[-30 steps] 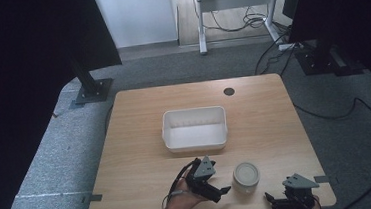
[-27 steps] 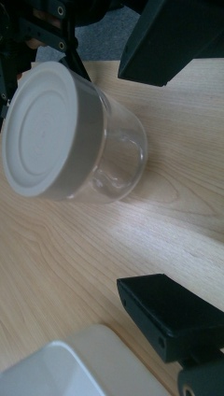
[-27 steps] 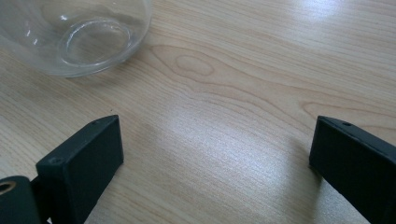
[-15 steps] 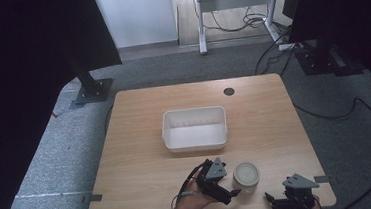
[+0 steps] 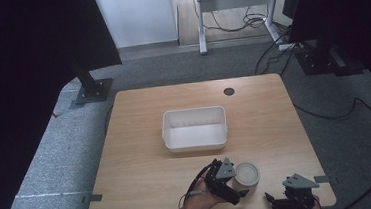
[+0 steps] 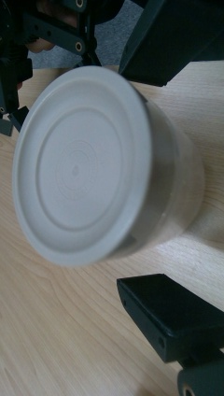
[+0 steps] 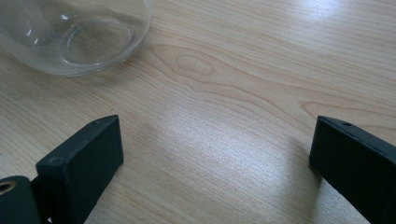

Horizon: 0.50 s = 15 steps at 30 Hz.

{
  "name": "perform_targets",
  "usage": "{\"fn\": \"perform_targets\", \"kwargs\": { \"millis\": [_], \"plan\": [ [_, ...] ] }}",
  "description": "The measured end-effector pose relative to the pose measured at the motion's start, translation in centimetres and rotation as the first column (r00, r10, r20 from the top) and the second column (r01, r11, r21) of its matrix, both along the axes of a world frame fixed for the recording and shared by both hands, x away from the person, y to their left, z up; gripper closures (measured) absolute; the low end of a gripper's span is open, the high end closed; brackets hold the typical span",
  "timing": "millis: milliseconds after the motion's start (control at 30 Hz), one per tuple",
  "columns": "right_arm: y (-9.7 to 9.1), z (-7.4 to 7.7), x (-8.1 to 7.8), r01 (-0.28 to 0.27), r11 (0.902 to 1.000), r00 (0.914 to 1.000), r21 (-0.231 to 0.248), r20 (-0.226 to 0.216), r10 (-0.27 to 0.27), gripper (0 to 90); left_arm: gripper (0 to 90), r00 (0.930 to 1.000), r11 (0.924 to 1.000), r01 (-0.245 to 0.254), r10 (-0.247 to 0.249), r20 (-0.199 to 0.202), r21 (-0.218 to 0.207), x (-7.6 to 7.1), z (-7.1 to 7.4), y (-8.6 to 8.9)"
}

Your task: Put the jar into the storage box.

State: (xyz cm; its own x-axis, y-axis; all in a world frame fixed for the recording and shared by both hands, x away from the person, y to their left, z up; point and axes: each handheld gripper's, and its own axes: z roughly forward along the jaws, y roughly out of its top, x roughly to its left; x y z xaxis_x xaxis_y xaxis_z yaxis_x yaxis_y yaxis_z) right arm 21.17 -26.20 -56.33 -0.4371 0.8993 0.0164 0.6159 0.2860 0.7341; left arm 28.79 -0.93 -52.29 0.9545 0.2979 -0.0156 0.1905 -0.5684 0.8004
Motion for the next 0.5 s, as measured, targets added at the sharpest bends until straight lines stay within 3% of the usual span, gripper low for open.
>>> {"fn": "perform_targets", "kwargs": {
  "millis": [500],
  "plan": [
    [0.0,0.0,0.0,-0.001,1.0,1.0,0.0,0.001,0.001,2.3,5.6,0.9992,0.9987,-0.035,0.034,0.023,0.038,0.0,-0.4,-2.4]
  ]
}}
